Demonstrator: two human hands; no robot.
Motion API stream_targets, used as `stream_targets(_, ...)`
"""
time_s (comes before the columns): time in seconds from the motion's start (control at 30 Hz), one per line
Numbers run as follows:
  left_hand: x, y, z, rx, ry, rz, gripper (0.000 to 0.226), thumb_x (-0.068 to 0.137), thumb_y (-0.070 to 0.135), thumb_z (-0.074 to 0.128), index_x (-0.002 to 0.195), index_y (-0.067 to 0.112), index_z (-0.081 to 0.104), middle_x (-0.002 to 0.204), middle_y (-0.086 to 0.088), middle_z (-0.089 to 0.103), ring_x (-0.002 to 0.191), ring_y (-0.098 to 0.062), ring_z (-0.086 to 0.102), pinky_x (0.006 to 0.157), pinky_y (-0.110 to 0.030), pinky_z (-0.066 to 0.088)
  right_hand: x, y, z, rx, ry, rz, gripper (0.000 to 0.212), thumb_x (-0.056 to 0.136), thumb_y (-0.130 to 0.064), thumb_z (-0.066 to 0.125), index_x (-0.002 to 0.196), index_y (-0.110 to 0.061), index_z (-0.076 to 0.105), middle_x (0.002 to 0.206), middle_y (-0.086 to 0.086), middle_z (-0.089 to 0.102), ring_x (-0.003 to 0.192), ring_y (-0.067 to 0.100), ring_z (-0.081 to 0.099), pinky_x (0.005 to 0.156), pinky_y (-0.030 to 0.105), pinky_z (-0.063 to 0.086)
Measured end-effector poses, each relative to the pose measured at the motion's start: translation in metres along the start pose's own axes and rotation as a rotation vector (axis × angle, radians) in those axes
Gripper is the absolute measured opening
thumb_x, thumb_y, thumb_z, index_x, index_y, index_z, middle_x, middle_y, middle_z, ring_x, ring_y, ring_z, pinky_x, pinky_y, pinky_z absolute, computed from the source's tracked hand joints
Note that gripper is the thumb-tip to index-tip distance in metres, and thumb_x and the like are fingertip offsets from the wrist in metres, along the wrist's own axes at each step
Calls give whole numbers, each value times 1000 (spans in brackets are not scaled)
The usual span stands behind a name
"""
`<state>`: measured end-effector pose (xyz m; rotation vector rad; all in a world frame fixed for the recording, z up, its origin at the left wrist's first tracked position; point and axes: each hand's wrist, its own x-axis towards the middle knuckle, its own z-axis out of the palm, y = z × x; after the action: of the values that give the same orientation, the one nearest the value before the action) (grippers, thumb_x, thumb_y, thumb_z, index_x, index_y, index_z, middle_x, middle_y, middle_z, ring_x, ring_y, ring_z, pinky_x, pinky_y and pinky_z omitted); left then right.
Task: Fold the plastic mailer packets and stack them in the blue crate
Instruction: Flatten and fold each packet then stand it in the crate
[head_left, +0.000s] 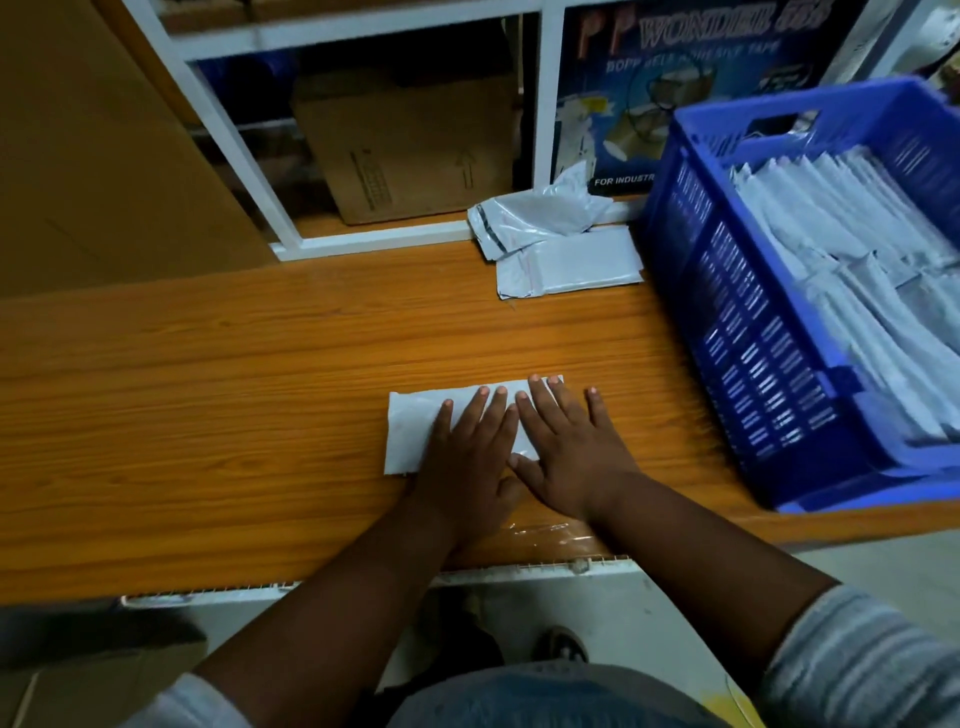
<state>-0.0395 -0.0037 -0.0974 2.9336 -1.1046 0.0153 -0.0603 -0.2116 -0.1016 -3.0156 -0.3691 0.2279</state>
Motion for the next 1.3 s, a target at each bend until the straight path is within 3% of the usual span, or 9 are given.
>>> stream_targets(0.13, -4, -9, 4, -137, 54, 16, 75, 98, 44, 45, 163, 7, 39, 175, -15, 28, 164, -32, 19, 127, -66, 21, 1, 1, -6, 54, 1, 9, 85, 103, -77, 13, 171, -26, 13, 180, 3, -1, 166, 26, -7, 128, 64, -8)
stream_targets(0.27, 2, -29, -2, -226, 275, -76, 53, 104, 17, 41, 152, -4, 52, 163, -23, 46, 155, -40, 38, 126, -63, 30, 13, -16, -32, 79, 196, -27, 62, 109, -51, 36, 158, -15, 42, 172, 11, 30, 163, 30, 19, 132, 59, 3)
stream_targets(0.4, 4, -42, 4, -240, 141, -110, 59, 105, 22, 39, 159, -1, 43, 166, -19, 42, 158, -34, 32, 126, -60, 31, 38, -47, -22, 170, 124, -175, 76, 97, -31, 52, 166, -11, 29, 171, 15, 32, 160, 35, 25, 129, 58, 21)
stream_targets(0.5, -5, -46, 14, -114, 73, -113, 64, 108, 34, 36, 166, 8, 30, 174, -12, 28, 164, -28, 19, 131, -56, 21, 41, -44, -6, 151, 72, -137, 72, 106, -42, 37, 169, -11, 22, 175, 14, 23, 163, 32, 17, 127, 57, 25)
stream_targets(0.67, -23, -69, 19, -64, 28, -243, 73, 107, 48, 32, 169, 11, 21, 176, -12, 20, 163, -32, 18, 130, -60, 20, 27, -5, -2, 14, 3, 57, 91, 102, -79, 10, 172, -22, -1, 179, 0, -10, 165, 24, -13, 131, 56, 2)
stream_targets(0.9, -66, -103, 8, -129, -93, -433, 80, 102, 57, 13, 172, 18, 14, 180, -4, 7, 166, -26, 4, 131, -63, 12, 7, 39, -17, -3, -58, 202, 85, 102, -77, -1, 171, -27, -6, 179, 0, -13, 164, 24, -16, 130, 61, -6)
stream_targets(1.0, -44, -93, -10, -237, 17, -464, 74, 106, 50, 19, 166, 10, 34, 176, -12, 24, 165, -33, 11, 130, -64, 9, 9, 29, -32, -29, 4, 336, 82, 106, -69, 7, 170, -18, 9, 178, 15, 0, 164, 36, -8, 128, 65, -6)
stream_targets(1.17, 3, -45, 0, -212, 89, -209, 63, 106, 37, 35, 158, 4, 46, 167, -18, 40, 157, -38, 34, 122, -66, 33, 41, -38, -24, 21, 104, -149, 69, 110, -49, 29, 168, -12, 25, 177, 16, 16, 165, 33, 9, 131, 60, 10)
stream_targets(1.3, -8, -50, 12, -69, 33, -241, 67, 107, 45, 31, 166, 12, 35, 174, -13, 29, 161, -34, 25, 127, -61, 23, 44, -33, -7, -13, -13, -51, 82, 107, -67, 20, 171, -14, 16, 179, 9, 8, 166, 27, 3, 132, 57, 4)
